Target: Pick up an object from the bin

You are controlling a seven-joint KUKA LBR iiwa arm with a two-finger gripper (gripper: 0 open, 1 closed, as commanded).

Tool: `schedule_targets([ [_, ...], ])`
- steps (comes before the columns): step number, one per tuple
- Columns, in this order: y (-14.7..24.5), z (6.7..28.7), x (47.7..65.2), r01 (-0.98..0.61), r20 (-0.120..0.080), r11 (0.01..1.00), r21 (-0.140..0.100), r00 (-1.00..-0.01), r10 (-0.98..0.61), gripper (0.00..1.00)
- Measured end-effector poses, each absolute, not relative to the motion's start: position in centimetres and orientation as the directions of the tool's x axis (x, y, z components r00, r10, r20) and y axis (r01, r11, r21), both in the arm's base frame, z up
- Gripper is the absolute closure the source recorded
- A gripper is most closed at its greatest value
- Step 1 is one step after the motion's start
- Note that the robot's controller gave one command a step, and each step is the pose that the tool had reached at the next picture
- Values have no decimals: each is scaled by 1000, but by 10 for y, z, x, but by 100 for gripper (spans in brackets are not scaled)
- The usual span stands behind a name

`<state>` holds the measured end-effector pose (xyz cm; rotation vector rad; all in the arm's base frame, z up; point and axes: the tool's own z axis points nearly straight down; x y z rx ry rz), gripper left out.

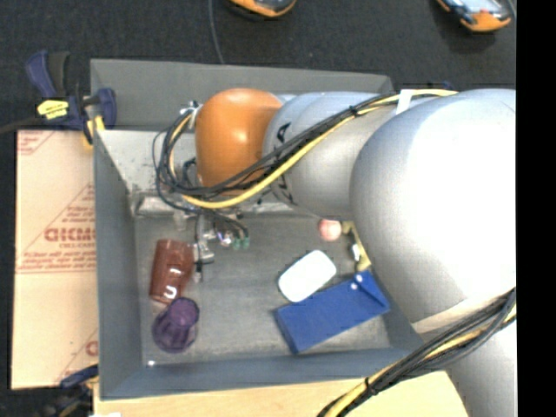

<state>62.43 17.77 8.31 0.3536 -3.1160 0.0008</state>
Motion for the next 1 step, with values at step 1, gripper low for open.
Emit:
schedule_targets([
  [1,183,126,629,-270,-14,963,0,-963,-270,0],
])
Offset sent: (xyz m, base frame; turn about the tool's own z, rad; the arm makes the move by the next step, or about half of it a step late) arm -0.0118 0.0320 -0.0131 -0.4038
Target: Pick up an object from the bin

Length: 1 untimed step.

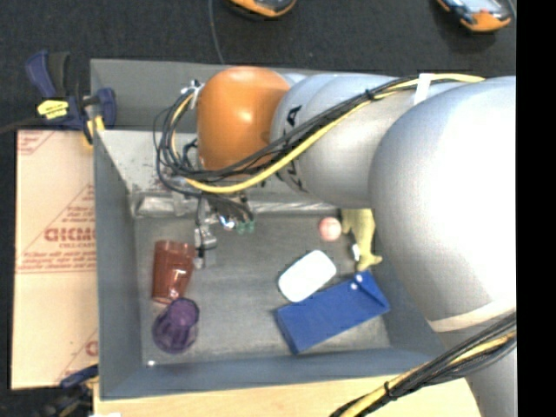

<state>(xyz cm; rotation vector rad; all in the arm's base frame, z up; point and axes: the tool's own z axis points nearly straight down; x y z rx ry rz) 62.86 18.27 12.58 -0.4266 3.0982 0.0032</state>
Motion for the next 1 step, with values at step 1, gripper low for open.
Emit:
schedule_targets([
  [1,201,86,618,-545,-7,839,-2,-839,-545,0],
])
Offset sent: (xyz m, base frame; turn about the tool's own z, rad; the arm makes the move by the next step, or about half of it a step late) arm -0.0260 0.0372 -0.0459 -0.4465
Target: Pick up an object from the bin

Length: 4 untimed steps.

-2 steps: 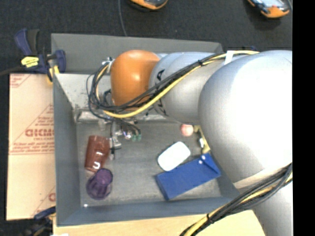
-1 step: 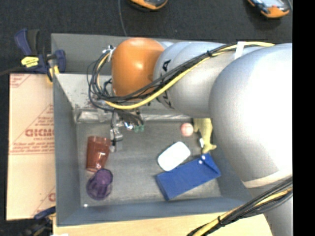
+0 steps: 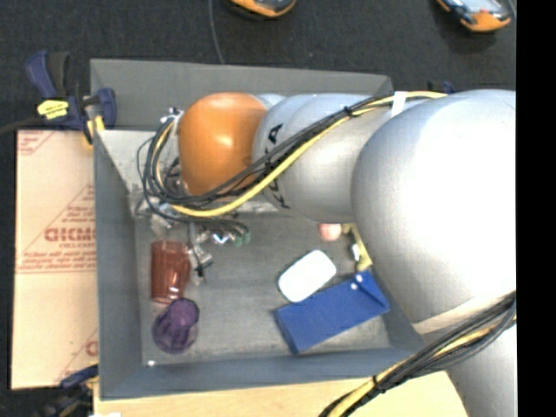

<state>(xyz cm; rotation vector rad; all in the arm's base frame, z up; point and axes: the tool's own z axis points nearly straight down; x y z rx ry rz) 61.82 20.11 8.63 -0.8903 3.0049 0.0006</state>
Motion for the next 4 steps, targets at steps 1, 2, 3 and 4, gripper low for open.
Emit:
schedule_targets([
  [1,220,80,603,-660,-14,751,-6,-751,-661,0],
  [2,213,76,601,-972,-13,235,-18,-234,-972,100],
  [3,213,76,601,-972,-13,236,-18,-236,-972,100],
  [4,217,137,598,-975,-9,223,-11,-223,-975,100],
])
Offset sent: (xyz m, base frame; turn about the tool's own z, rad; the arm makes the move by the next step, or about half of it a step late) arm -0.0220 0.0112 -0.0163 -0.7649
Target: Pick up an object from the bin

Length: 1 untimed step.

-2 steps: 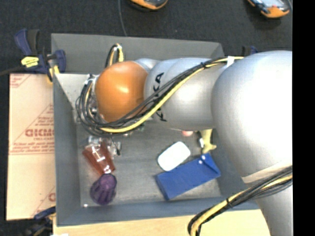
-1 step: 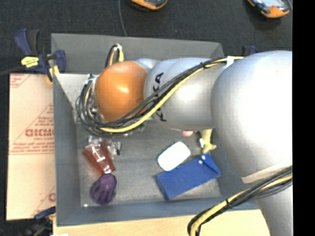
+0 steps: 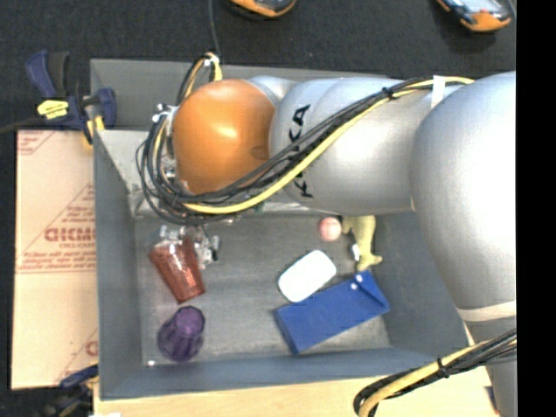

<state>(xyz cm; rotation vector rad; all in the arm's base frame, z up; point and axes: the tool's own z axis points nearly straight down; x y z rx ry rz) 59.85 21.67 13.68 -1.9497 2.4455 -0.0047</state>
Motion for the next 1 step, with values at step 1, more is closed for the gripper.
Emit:
schedule_targets([
  [1,213,217,600,-986,-17,167,-26,-167,-986,100],
])
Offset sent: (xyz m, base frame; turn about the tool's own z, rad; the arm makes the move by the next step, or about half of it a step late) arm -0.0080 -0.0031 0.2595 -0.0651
